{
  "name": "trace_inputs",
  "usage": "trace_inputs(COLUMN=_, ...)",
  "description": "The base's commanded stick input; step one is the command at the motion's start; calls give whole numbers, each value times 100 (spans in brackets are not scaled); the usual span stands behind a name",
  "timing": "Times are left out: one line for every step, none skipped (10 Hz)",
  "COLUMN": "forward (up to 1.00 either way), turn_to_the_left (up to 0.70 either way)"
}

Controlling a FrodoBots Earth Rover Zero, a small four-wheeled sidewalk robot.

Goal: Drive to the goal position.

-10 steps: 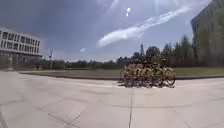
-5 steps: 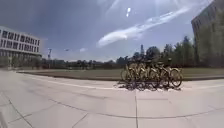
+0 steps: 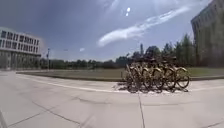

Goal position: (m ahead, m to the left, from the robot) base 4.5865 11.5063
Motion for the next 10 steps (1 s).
trace_inputs(forward=70, turn_to_the_left=34)
trace_inputs(forward=70, turn_to_the_left=34)
trace_inputs(forward=70, turn_to_the_left=34)
trace_inputs(forward=70, turn_to_the_left=34)
trace_inputs(forward=70, turn_to_the_left=34)
trace_inputs(forward=70, turn_to_the_left=34)
trace_inputs(forward=70, turn_to_the_left=34)
trace_inputs(forward=70, turn_to_the_left=34)
trace_inputs(forward=70, turn_to_the_left=34)
trace_inputs(forward=70, turn_to_the_left=34)
